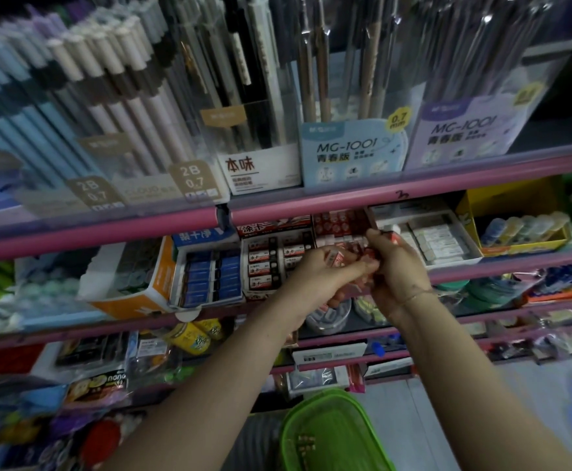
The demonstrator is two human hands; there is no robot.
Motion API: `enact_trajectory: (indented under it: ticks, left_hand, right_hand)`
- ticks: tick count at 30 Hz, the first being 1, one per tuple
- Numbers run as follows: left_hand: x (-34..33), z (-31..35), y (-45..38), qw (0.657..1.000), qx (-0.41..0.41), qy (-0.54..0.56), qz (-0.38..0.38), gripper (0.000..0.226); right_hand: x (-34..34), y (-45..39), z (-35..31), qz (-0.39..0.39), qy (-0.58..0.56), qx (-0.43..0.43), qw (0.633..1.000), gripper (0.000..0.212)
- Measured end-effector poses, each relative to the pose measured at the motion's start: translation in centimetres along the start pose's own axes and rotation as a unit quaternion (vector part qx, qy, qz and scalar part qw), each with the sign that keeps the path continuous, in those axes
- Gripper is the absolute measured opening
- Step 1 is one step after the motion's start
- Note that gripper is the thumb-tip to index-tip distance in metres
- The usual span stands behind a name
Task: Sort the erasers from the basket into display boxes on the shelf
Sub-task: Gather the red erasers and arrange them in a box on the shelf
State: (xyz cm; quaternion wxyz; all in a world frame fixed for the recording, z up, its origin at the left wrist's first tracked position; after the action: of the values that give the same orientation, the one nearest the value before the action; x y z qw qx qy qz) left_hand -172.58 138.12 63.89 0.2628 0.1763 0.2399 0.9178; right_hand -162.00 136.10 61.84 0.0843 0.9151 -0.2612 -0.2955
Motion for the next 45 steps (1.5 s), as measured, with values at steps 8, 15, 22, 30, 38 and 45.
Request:
enact_trajectory:
  ticks: [8,15,22,30,38,45]
  left_hand:
    - [1.7,-0.5,1.3,0.998,-0.010,0.068,0.006,0.012]
    - [2.8,0.5,1.2,0.998,-0.046,-0.029,0.017,0.017]
    - [3.0,1.5,-0.5,0.993,-0.084,-0.066,0.041,0.019]
    - [0.3,1.5,-3.3,0.859,-0.142,-0.490,0.039,0.042]
    - [0.0,2.0,-3.3,0.822,-0.174,-0.541,0.035,0.039]
    - [-0.8,2.7,-3.2,0.804,-0.211,-0.555,0.035,0.043]
  right_hand:
    - [2.4,0.9,-2.1,0.037,0.097,0.060,0.993,0.009]
    - [0.6,2.2,-3.1,-0.169,0.192,0.003,0.967,0.012]
    - [2.0,1.8,-4.8,-0.144,0.345,0.060,0.925,0.020]
    - [2.5,0.0,-6.0,0.056,0.556,0.288,0.778,0.008]
    - [1.7,-0.1,-5.7,0.073,0.620,0.374,0.685,0.015]
    - [2.3,-0.8,-4.5,0.032,0.659,0.322,0.679,0.018]
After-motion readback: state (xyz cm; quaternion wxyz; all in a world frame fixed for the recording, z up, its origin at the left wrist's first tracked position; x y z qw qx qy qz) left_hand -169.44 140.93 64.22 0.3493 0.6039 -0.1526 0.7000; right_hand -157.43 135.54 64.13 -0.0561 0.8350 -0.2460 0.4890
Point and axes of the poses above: each hand's wrist, its own y-axis away from the middle knuckle, its own x-axis out of the back of the hand, z = x × y, the point moved 8 cm from there along -y, towards the middle knuckle, and after that the axes turned 9 degrees about x, right-handed, at the moved point
